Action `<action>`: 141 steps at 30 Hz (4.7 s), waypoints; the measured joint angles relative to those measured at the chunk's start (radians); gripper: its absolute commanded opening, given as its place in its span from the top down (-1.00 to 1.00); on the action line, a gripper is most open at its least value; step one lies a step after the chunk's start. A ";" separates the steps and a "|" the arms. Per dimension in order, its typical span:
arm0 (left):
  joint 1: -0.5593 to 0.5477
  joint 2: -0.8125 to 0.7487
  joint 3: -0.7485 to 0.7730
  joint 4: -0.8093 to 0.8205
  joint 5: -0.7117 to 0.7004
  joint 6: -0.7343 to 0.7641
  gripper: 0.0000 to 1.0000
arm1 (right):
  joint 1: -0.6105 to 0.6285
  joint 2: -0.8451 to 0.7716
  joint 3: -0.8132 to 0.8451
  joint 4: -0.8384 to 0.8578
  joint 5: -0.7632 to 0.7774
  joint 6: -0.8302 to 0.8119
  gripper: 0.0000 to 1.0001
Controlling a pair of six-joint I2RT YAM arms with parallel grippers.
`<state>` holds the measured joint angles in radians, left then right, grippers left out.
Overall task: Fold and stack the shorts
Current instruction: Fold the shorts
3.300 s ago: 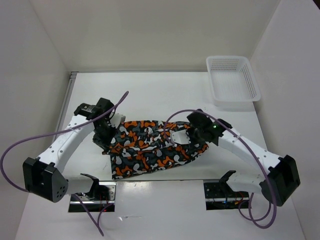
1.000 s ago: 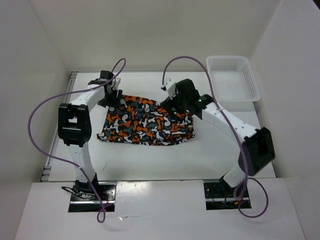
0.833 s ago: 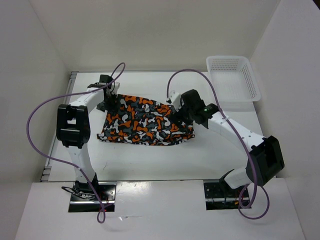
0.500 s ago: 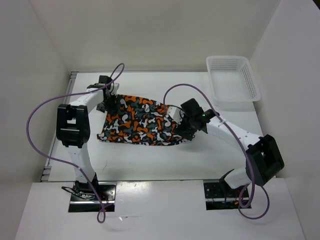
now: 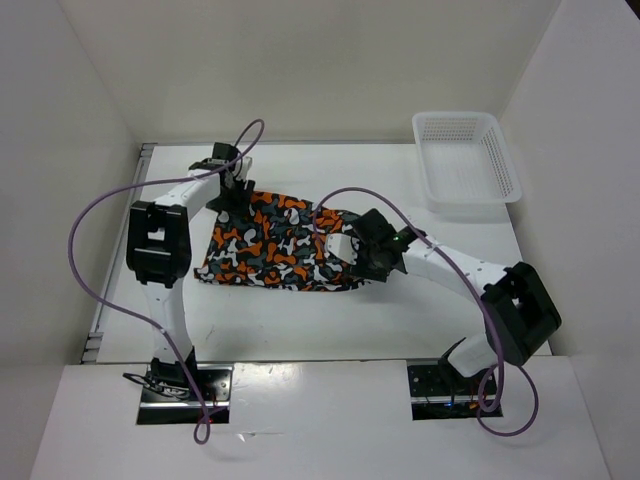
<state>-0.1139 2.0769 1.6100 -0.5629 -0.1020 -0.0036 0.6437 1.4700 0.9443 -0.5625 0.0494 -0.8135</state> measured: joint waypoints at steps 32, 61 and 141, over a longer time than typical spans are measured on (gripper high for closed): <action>0.055 0.158 0.157 0.015 0.004 0.002 0.14 | 0.002 -0.106 -0.031 0.001 -0.079 -0.014 -0.99; 0.103 -0.053 -0.115 -0.141 0.090 0.000 -0.36 | -0.403 0.240 0.060 0.066 -0.375 1.026 -0.59; -0.204 0.065 -0.024 -0.022 0.481 -0.002 0.60 | 0.093 0.658 1.313 -0.496 0.194 0.824 1.00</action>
<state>-0.3176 2.1422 1.5864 -0.5850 0.3794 -0.0059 0.7372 2.1281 2.2570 -1.0588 0.2432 0.0101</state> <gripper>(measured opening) 0.199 0.030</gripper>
